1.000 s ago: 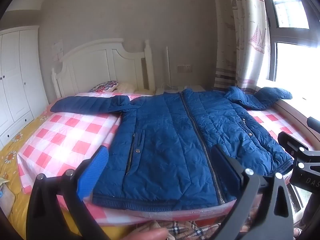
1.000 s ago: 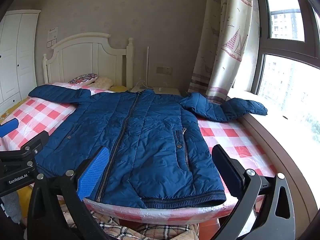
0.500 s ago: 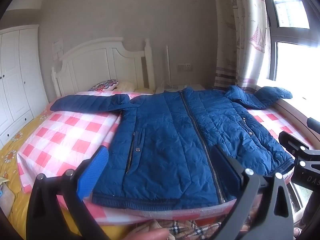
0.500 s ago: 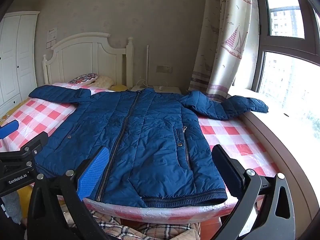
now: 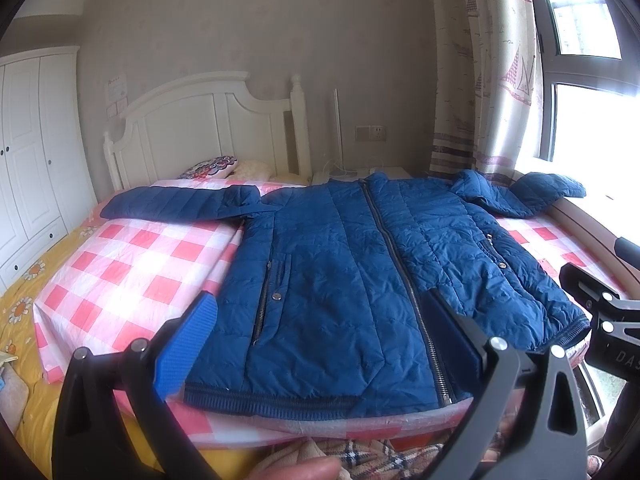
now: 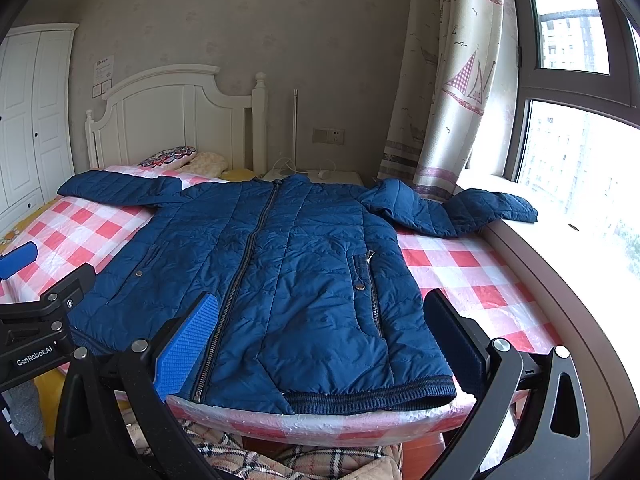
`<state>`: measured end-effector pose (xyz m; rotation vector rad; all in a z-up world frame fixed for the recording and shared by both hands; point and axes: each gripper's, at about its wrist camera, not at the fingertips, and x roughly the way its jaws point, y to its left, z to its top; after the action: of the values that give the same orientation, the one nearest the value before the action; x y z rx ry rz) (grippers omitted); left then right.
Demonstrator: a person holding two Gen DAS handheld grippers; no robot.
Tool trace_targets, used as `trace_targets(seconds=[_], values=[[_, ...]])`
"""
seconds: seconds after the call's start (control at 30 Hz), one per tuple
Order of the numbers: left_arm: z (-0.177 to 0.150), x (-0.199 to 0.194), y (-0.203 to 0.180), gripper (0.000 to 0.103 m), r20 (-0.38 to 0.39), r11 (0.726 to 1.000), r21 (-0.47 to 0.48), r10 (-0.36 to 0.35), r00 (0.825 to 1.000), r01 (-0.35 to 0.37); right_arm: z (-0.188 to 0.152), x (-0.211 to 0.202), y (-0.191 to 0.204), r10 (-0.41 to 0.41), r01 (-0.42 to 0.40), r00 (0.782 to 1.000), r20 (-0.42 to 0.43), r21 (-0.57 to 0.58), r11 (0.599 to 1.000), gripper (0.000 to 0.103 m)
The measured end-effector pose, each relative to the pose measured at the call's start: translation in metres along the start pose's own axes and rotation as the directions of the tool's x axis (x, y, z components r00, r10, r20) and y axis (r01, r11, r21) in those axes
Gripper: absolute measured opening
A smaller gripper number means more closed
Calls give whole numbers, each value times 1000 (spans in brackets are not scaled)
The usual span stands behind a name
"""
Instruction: Fold large clothes
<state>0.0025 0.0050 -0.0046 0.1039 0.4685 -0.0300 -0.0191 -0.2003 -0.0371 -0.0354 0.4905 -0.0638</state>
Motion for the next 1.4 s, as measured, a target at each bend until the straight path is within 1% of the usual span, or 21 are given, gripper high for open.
trace_targets(seconds=[0.13, 1.17, 1.4], values=[[-8, 2, 3, 102, -2, 1000, -4, 1, 1000, -1, -2, 1, 1, 4, -4, 1000, -5, 4, 1000, 98], [-10, 4, 3, 102, -10, 1000, -5, -2, 1000, 2, -4, 5, -1, 13, -13, 1000, -17, 13, 1000, 98], [-9, 6, 2, 102, -23, 1000, -6, -4, 1000, 4, -6, 5, 1, 16, -15, 1000, -20, 14, 1000, 98]])
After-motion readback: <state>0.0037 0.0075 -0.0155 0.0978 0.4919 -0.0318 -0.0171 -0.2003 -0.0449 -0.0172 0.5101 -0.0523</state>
